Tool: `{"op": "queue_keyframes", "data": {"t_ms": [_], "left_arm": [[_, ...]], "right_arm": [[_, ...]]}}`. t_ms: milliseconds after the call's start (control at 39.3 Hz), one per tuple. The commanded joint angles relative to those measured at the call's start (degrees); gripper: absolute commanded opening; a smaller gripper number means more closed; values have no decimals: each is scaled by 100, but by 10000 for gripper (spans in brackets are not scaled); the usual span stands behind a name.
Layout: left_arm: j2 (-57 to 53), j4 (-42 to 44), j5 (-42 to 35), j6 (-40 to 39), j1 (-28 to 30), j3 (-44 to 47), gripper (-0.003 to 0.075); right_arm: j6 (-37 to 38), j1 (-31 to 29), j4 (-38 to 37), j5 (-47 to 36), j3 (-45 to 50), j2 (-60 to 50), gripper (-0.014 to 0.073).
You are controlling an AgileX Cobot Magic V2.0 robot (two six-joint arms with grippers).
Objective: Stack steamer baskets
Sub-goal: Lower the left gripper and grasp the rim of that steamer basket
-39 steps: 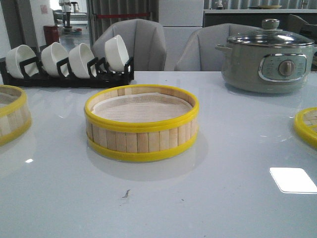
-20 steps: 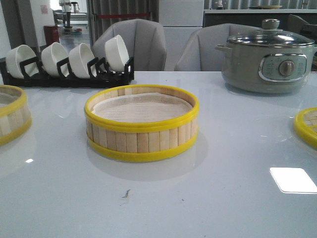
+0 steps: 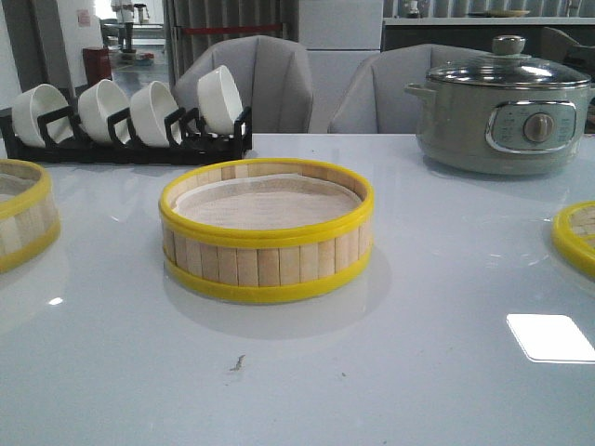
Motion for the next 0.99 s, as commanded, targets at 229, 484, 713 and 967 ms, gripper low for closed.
{"op": "queue_keyframes", "data": {"t_ms": [229,484,713,967], "left_arm": [[-53,-91,-822,-11,-31,-148,88],[-48,-144,-1022,-21,-31,-148,89],[153,60,-1200,-11,-31,-148,321],[979,84,-1271,-11,-31,-148,487]], "right_arm": [[-38,69,-46,-273,-204,10,408],[-38,69,-483,144,-204,158,377],[-38,69,-606,218,-204,242,377],[-38,69,-606,218,-204,343,384]]}}
